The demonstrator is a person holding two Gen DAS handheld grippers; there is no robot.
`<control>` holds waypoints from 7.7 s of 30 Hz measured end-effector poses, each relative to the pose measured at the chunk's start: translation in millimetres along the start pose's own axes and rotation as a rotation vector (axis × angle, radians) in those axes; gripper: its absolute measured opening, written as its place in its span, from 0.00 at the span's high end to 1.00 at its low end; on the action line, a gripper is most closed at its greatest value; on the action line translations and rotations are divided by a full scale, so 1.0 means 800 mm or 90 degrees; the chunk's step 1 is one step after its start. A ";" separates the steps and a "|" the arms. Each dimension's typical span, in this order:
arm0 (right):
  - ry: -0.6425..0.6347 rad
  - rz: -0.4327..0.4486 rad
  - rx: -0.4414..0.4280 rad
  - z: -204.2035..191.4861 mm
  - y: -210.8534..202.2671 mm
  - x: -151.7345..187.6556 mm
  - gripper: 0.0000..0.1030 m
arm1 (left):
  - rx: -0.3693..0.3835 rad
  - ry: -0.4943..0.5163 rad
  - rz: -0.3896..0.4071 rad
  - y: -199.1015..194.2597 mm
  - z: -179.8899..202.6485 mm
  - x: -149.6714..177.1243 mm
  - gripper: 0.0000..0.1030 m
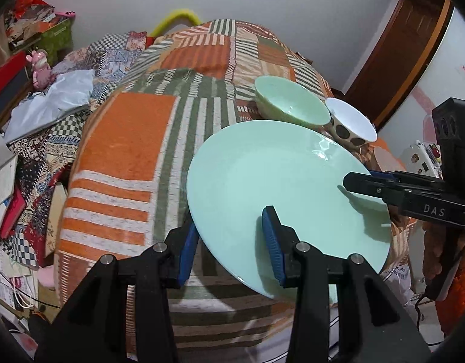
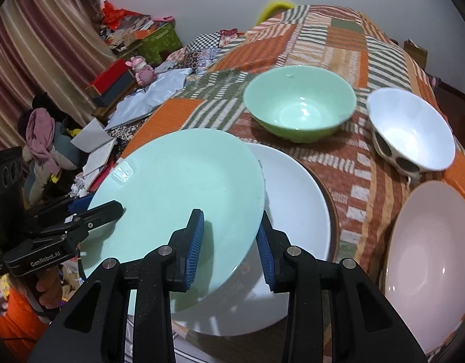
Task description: Organize plates and bowls
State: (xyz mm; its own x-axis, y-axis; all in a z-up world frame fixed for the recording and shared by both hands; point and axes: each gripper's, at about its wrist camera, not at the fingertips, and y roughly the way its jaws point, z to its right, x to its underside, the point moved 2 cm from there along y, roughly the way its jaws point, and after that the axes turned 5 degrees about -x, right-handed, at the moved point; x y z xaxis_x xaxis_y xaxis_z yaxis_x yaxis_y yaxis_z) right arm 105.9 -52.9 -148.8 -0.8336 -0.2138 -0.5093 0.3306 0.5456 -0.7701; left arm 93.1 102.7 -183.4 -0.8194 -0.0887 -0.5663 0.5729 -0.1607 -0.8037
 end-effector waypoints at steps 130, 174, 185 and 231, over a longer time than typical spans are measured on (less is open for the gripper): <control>0.163 0.134 0.137 0.185 -0.149 0.079 0.72 | 0.090 0.190 -0.086 0.098 0.314 -0.032 0.73; -0.067 0.121 0.003 -0.070 -0.022 -0.024 0.72 | -0.053 -0.043 0.070 -0.071 0.008 -0.016 0.73; -0.103 0.084 -0.031 -0.112 0.027 -0.037 0.72 | -0.090 -0.095 0.064 -0.076 -0.062 -0.005 0.73; -0.138 -0.035 -0.036 -0.124 0.124 -0.036 0.70 | -0.134 -0.170 -0.029 -0.018 -0.161 0.031 0.72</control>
State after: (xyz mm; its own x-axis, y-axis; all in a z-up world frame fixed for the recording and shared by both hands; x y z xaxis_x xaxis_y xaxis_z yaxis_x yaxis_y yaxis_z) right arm 119.0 87.8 -172.6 -0.7329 -0.4108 -0.5423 0.2570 0.5709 -0.7798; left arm 67.0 229.1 -209.4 -0.8046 -0.3446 -0.4836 0.5045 0.0329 -0.8628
